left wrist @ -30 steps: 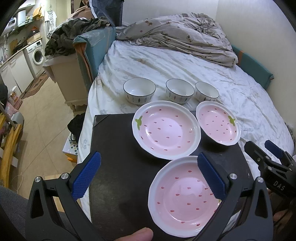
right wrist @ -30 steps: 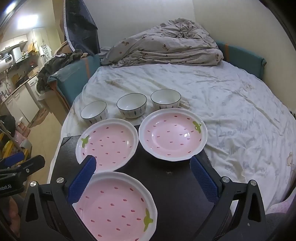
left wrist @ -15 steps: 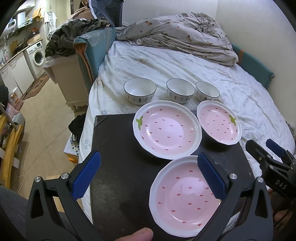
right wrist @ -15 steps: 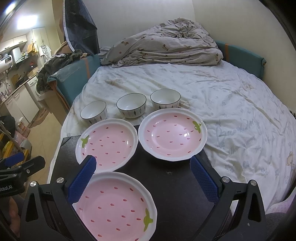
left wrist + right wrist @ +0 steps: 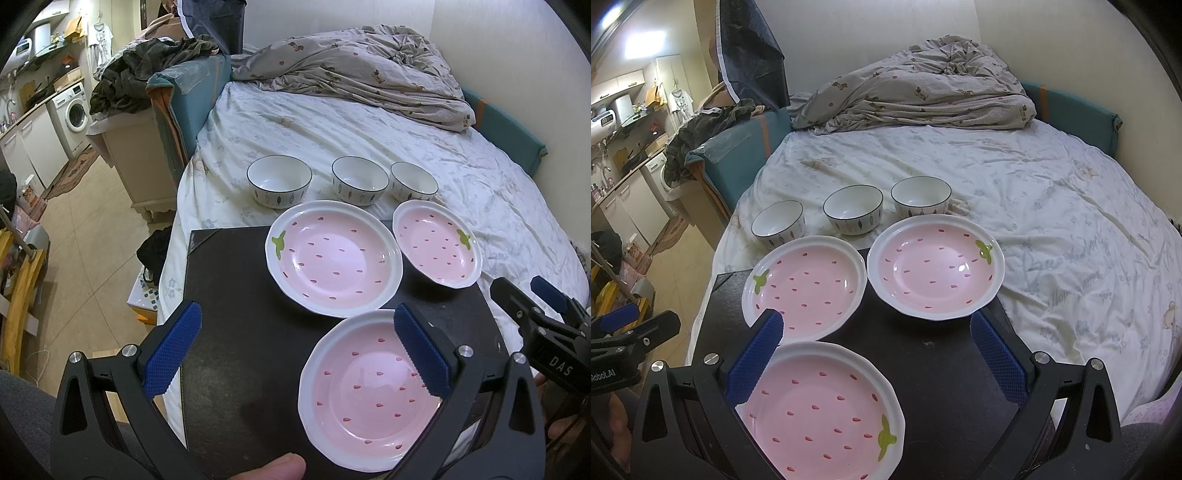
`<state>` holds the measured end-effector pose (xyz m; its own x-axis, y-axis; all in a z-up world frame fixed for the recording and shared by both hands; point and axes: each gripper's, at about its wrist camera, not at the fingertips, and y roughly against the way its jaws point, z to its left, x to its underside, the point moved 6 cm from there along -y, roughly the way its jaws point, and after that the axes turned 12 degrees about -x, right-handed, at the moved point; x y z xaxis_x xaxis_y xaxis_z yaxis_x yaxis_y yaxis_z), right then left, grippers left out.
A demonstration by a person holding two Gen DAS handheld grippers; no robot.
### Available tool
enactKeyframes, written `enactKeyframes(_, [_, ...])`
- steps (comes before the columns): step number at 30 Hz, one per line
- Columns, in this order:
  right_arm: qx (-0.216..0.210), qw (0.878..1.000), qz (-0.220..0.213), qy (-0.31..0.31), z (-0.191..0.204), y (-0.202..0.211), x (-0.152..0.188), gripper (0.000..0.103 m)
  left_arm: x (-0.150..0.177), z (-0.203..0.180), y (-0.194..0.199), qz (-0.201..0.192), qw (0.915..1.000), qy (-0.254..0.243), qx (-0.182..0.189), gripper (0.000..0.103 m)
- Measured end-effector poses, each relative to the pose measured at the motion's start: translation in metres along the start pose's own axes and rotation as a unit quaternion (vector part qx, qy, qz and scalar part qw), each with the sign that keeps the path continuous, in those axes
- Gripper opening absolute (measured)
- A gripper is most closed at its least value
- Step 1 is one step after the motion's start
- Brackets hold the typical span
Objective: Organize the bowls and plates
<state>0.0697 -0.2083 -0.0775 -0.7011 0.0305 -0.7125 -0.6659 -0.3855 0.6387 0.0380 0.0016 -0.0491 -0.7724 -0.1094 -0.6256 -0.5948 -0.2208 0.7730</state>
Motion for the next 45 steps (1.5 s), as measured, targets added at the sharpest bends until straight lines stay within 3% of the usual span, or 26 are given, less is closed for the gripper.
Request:
enactKeyframes(40, [-0.005, 1.0, 0.005, -0.006, 0.001, -0.004, 0.002, 0.103, 0.002, 0.001, -0.001, 0.009, 0.9999, -0.006, 0.0, 0.103])
enactKeyframes(45, [0.004, 1.0, 0.005, -0.002, -0.001, -0.002, 0.0, 0.103, 0.003, 0.0, 0.01, 0.009, 0.9998, -0.009, 0.017, 0.103])
